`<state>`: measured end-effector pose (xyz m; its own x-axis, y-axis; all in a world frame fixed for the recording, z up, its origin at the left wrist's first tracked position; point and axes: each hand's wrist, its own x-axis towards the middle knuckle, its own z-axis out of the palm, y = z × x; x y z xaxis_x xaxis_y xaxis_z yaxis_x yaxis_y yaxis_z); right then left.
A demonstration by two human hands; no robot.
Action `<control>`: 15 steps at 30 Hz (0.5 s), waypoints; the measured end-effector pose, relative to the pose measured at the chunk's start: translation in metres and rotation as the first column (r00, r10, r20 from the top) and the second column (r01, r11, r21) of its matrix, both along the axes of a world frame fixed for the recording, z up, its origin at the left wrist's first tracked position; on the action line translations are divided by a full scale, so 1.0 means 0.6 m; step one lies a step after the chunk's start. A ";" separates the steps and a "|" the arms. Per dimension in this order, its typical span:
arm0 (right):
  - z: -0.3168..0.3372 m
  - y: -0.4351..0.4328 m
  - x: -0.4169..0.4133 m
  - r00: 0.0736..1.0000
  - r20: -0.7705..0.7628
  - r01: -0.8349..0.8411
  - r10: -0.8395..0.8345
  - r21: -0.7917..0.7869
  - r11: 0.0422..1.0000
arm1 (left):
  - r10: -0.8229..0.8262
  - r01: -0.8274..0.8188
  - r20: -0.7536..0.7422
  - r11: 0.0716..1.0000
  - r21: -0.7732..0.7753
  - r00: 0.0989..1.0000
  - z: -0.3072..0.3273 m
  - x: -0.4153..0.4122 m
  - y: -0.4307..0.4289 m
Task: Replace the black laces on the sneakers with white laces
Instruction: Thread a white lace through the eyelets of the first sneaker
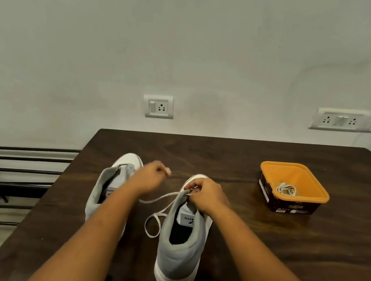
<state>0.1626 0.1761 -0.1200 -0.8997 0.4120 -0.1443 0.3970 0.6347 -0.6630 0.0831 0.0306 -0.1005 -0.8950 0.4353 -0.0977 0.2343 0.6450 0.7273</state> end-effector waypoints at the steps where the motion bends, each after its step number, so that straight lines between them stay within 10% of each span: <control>1: 0.000 0.000 0.000 1.000 -0.003 0.008 -0.007 0.009 1.000 | -0.137 0.140 0.028 0.975 -0.173 0.990 -0.015 0.003 0.006; 5: -0.003 0.001 -0.001 1.000 -0.014 0.013 -0.013 0.025 1.000 | -0.258 0.285 0.302 0.957 -0.049 0.918 -0.017 0.017 0.003; 11: -0.006 0.004 -0.003 1.000 -0.020 0.010 -0.010 0.021 1.000 | -0.162 -0.147 0.434 0.790 0.595 0.886 0.037 -0.001 -0.037; 15: -0.010 0.006 -0.004 0.999 -0.040 0.020 -0.020 0.002 1.000 | -0.126 -0.004 0.706 0.984 0.180 0.697 0.028 0.009 -0.071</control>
<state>0.1604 0.1797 -0.1260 -0.8961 0.4305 -0.1078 0.3832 0.6281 -0.6772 0.0883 -0.0117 -0.0837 -0.5552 0.5535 -0.6208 -0.3612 0.5119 0.7794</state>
